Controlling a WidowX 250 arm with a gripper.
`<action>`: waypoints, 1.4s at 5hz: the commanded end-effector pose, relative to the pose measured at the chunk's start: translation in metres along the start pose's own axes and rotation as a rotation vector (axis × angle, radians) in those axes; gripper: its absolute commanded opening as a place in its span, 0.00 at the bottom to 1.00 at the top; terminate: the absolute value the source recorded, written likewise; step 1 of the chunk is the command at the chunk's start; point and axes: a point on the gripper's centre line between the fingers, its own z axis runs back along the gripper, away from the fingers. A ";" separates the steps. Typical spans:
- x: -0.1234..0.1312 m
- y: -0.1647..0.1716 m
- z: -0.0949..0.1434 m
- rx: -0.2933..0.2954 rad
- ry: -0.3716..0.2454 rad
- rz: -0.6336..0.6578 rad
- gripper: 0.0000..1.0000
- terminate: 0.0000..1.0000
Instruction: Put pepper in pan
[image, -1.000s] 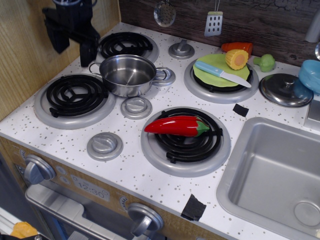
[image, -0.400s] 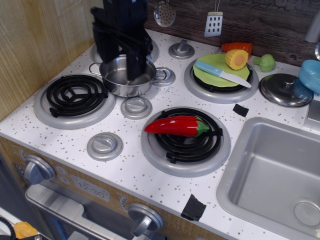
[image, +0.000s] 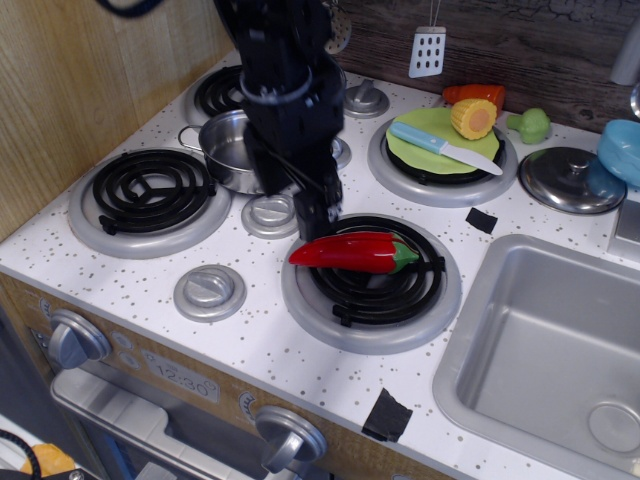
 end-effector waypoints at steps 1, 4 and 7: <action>0.008 0.004 -0.017 0.007 -0.110 -0.039 1.00 0.00; 0.016 -0.022 -0.044 -0.028 -0.201 0.141 0.00 0.00; 0.007 0.041 0.000 0.140 0.039 0.381 0.00 0.00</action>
